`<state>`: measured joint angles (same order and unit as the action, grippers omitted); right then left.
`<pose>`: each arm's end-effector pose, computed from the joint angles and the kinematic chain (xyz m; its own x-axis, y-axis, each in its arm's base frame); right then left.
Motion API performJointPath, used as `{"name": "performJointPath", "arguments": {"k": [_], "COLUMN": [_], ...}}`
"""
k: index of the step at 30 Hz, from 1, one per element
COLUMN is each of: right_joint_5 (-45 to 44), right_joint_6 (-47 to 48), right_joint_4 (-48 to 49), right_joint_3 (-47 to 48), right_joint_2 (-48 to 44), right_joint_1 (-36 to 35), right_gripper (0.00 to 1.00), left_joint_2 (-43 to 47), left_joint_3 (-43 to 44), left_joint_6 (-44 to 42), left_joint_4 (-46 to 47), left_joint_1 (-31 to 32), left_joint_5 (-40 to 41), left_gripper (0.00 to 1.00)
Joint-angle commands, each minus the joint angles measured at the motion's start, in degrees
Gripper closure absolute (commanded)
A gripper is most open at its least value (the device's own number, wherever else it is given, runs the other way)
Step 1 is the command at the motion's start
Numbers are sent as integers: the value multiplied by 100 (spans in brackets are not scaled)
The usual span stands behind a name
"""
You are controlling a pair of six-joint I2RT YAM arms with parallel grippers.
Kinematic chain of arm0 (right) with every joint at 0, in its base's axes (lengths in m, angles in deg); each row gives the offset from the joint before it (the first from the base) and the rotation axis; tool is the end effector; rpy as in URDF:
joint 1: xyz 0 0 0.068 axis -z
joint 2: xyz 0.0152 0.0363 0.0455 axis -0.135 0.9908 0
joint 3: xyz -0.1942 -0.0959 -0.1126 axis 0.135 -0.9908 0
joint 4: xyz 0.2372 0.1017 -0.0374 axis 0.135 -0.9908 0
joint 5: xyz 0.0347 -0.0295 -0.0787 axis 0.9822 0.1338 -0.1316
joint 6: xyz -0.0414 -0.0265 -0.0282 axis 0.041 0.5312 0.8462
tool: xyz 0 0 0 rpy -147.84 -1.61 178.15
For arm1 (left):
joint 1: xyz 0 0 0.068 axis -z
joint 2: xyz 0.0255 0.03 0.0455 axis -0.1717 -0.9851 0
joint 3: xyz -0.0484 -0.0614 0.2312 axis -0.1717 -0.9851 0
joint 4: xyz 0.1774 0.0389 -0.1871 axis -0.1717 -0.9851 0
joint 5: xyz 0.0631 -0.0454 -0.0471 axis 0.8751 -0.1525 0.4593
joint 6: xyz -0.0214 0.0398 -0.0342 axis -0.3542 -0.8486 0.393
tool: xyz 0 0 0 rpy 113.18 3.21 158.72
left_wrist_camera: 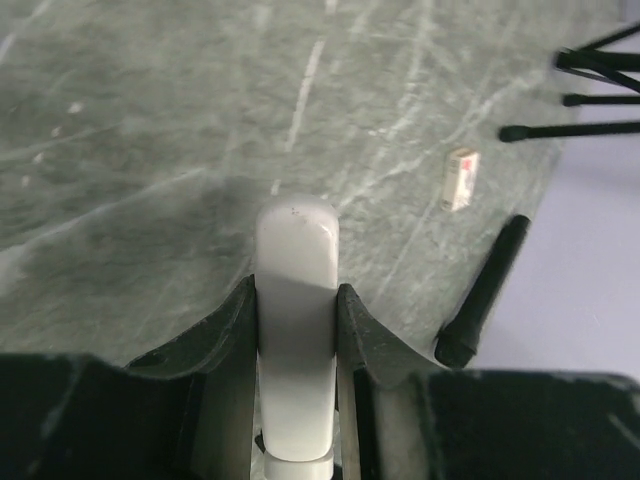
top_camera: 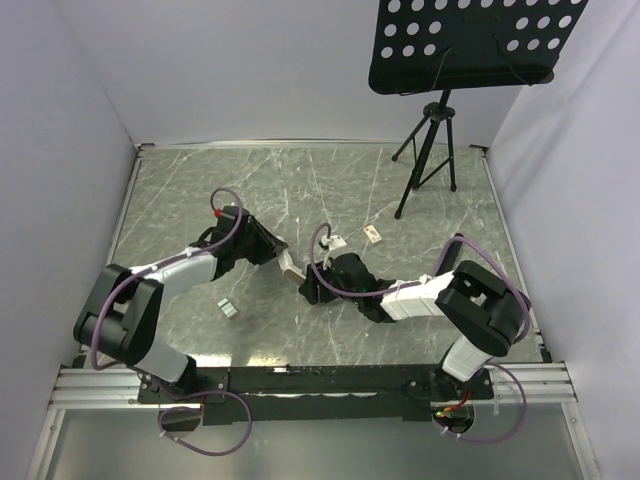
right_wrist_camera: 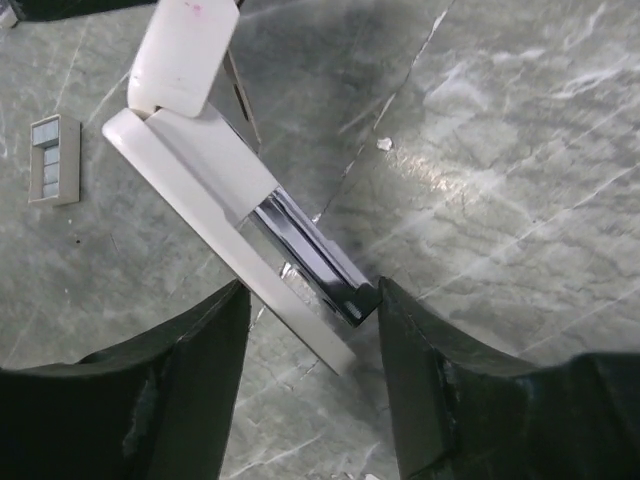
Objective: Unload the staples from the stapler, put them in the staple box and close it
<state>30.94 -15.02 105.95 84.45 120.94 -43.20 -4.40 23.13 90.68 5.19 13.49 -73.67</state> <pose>0.1937 0.2382 0.1160 -0.6081 -0.0466 -0.7925 -0.5610 0.7316 0.3874 0.2801 -0.1285 0.1529 -0.7130 -0.6580 -0.2423 -0.2933 0.5937 -0.7493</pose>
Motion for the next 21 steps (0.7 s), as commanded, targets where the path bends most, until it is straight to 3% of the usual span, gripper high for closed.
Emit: {"name": "performJointPath", "arguments": {"k": [1,5,12,17,21], "right_joint_5": [-140,-114,-148,-140,-236], "right_joint_6": [-87,-149,105,799,1667], "right_joint_4": [354,318,248,292,564], "right_joint_3": [196,162,144,266,416], "right_joint_2": [122,228,53,-36,245], "right_joint_1": [33,33,33,25,-124], "right_gripper": [34,26,39,20,17], "left_joint_2": [-322,-753,-938,-973,-1044], "left_joint_3": [468,838,970,1181,1313], "left_joint_6": [329,356,391,470,549], "left_joint_4": [-1043,-1536,-1870,-2318,-2416], "left_joint_1": [27,27,18,27,27], "left_joint_5": [290,264,501,721,651], "left_gripper": [99,99,99,99,99]}}
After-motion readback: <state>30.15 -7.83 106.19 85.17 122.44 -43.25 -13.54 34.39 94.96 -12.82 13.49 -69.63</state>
